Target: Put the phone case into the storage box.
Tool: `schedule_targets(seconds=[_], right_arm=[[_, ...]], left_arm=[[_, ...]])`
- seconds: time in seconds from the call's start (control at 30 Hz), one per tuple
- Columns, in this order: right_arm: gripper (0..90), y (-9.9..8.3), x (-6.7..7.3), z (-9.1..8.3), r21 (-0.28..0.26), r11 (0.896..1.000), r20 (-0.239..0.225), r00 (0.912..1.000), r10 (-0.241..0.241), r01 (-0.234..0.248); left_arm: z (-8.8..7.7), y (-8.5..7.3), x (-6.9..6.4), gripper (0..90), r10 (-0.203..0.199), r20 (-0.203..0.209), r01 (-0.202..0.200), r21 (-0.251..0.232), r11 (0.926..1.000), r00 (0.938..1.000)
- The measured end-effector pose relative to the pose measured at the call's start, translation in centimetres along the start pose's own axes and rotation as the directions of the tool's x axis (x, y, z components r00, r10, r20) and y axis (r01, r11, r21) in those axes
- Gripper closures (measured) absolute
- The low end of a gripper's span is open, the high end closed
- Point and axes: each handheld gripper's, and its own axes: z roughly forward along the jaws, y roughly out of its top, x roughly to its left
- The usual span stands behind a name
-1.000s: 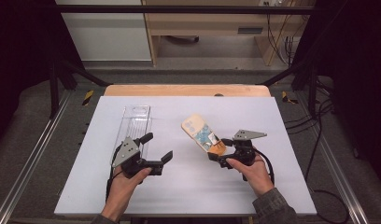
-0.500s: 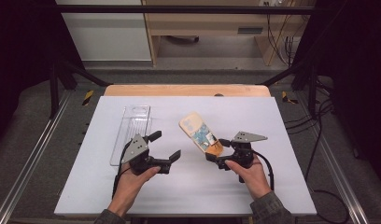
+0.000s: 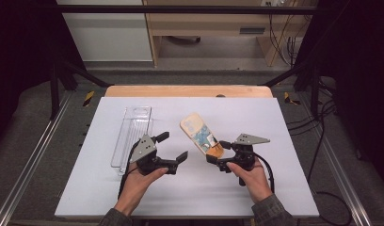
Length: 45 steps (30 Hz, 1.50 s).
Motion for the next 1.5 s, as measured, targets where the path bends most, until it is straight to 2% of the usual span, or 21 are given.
schedule_targets(seconds=[0.47, 1.0, 1.37, 1.5], right_arm=[[11.8, 0.0, 0.3, 0.0, -0.015, 1.0, -0.028, 0.9995, 0.015, -0.016], [11.8, -0.1, 0.4, 0.0, -0.012, 1.0, -0.035, 0.9994, 0.005, -0.006], [11.8, -0.3, 0.5, 0.1, -0.005, 1.0, -0.037, 0.9993, 0.0, 0.0], [11.8, -0.3, 0.5, 0.2, -0.001, 1.0, -0.034, 0.9994, -0.003, 0.003]], left_arm=[[0.7, -0.1, 0.4, 4.1, -0.019, 0.002, 0.019, -0.007, 0.9998, 0.9998], [1.4, -0.7, 0.6, 4.5, -0.01, 0.004, 0.01, 0.012, 0.9999, 0.9999], [1.5, -0.8, 0.8, 6.8, -0.005, 0.004, 0.005, 0.018, 0.9998, 1.0], [1.6, -0.8, 0.7, 9.4, -0.002, 0.015, 0.002, 0.016, 0.9999, 0.9999]])
